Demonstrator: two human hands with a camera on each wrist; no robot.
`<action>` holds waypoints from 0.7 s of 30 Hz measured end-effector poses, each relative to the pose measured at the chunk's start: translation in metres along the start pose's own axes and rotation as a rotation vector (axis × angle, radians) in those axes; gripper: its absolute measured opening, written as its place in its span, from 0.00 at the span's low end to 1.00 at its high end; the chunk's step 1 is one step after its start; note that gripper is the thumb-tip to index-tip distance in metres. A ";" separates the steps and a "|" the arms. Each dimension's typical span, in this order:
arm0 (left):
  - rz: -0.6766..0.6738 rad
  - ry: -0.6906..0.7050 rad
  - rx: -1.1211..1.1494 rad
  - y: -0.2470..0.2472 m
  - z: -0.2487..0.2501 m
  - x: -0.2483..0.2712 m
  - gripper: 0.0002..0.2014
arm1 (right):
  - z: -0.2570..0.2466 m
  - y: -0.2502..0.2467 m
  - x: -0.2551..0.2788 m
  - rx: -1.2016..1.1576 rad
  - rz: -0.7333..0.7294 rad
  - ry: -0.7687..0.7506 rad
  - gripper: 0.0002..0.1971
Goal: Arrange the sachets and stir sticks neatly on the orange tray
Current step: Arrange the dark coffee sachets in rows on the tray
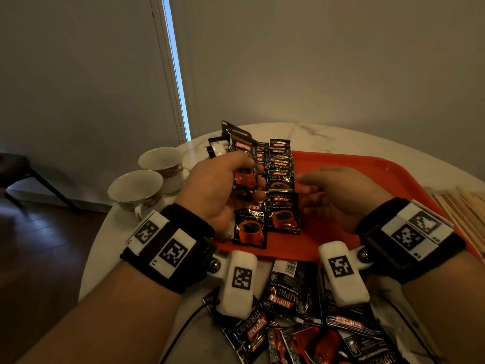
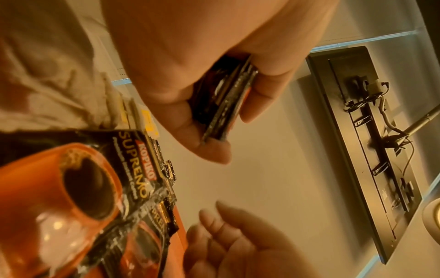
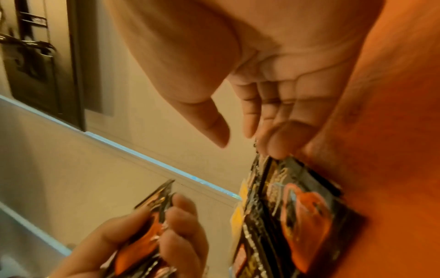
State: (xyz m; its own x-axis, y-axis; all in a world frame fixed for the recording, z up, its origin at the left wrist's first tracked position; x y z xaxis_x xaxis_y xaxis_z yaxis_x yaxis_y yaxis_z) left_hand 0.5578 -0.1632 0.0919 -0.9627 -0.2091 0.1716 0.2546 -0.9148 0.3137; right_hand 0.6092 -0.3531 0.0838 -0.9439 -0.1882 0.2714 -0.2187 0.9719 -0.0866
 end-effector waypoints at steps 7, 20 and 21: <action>-0.202 -0.002 -0.165 0.012 -0.008 0.010 0.08 | -0.021 0.017 0.015 -0.071 -0.154 -0.273 0.06; -0.036 0.079 -0.018 0.010 -0.002 0.008 0.10 | -0.022 0.011 0.013 -0.258 -0.082 -0.293 0.05; -0.019 0.071 -0.009 0.009 -0.001 0.008 0.11 | -0.022 0.009 0.013 -0.238 -0.049 -0.283 0.05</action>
State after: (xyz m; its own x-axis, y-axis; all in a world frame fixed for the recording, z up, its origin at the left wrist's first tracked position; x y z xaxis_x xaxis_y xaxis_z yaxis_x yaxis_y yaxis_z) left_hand 0.5525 -0.1732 0.0946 -0.9715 -0.2154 0.0991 0.2357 -0.9219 0.3073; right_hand 0.6005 -0.3437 0.1074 -0.9721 -0.2345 -0.0094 -0.2331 0.9601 0.1544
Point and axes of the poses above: each hand's wrist, its own x-axis away from the middle knuckle, its own y-axis out of the palm, z = x × y, the point moved 3 cm from there along -x, towards the middle knuckle
